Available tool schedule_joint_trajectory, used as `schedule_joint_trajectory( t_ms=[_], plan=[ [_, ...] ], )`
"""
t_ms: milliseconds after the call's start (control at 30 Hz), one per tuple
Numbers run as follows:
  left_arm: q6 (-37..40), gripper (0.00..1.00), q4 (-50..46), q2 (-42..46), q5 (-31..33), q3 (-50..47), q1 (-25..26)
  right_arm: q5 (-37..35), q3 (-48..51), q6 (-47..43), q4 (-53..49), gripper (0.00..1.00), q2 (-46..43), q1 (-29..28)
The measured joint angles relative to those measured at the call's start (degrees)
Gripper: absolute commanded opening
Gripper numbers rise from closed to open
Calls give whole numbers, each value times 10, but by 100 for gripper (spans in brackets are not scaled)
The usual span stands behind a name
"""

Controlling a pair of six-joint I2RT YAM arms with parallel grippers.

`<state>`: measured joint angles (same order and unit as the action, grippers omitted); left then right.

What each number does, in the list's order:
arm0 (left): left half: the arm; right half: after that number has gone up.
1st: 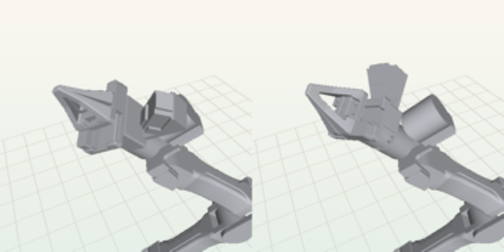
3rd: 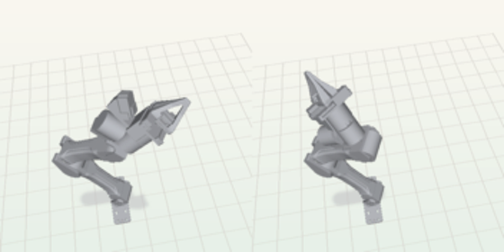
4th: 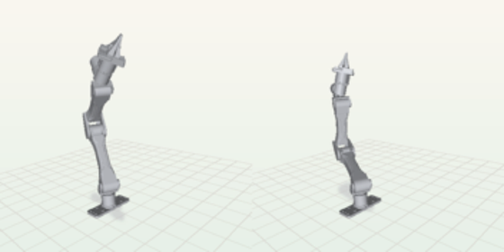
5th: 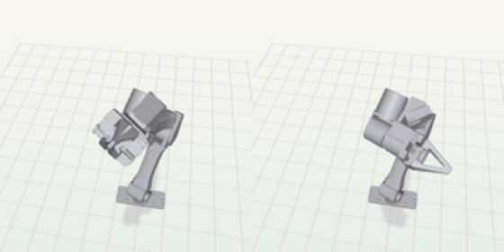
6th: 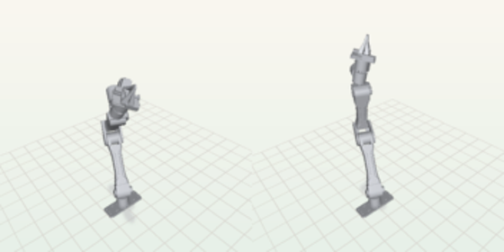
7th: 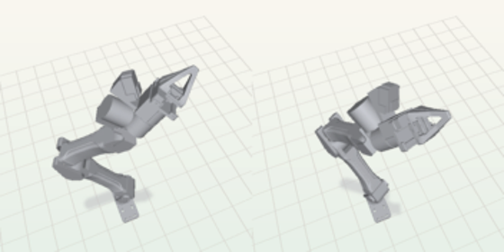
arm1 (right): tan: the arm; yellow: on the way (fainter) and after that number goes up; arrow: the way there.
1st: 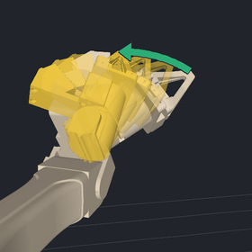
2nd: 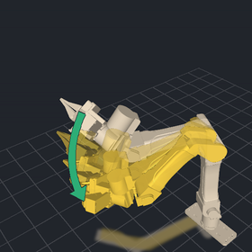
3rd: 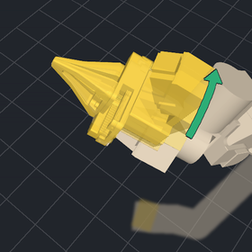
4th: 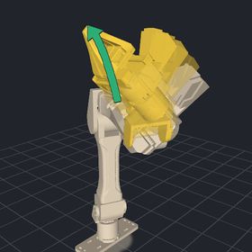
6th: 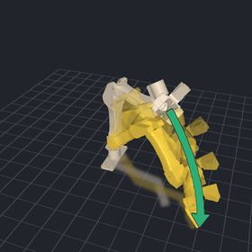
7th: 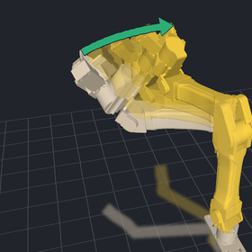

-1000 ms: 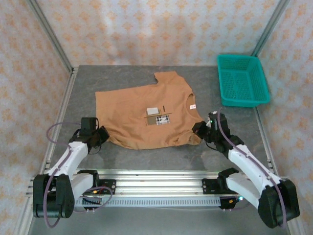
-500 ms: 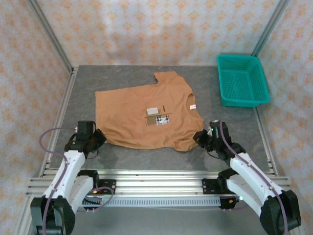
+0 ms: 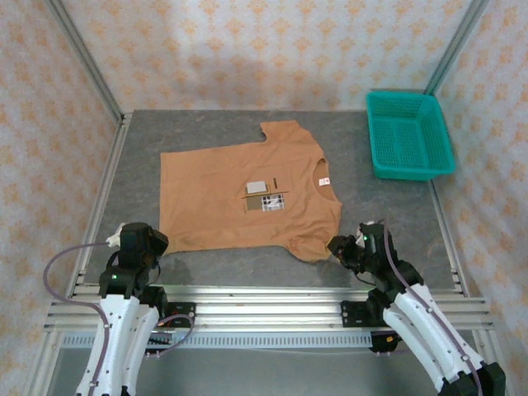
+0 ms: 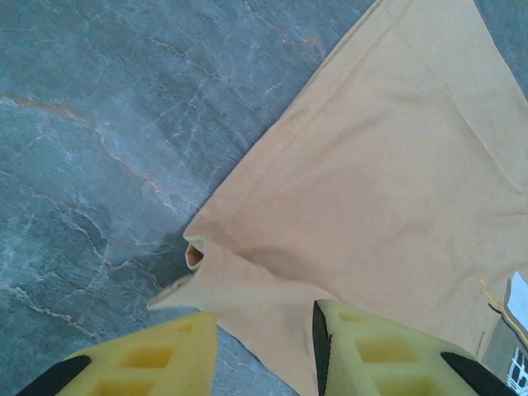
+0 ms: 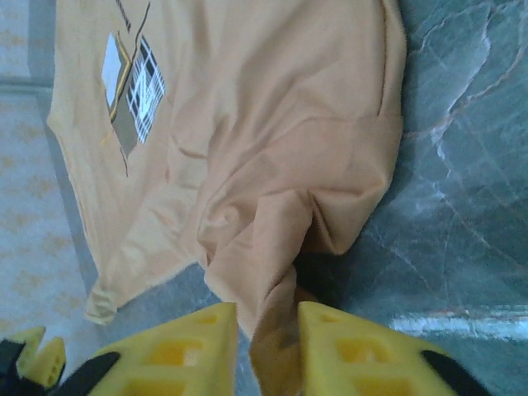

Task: Fold the inside-out t-shirt

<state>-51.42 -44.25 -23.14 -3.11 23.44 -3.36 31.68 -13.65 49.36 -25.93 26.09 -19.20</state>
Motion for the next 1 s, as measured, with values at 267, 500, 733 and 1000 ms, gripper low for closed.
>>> schedule_joint_trajectory(
  t_ms=[267, 500, 733, 1000],
  plan=[
    [30, 34, 21, -135, 2, 98, 3, -14, -54, -23, -86, 50, -48, 0],
    [76, 27, 101, -349, -35, 184, 16, -61, -150, -62, -10, 50, 145, 0],
    [95, 16, 183, -567, -64, 270, 18, -63, -357, -90, 152, 43, 574, 0],
    [110, 15, 218, -810, -104, 469, 19, -37, -634, -89, 204, 38, 897, 29]
  ],
)
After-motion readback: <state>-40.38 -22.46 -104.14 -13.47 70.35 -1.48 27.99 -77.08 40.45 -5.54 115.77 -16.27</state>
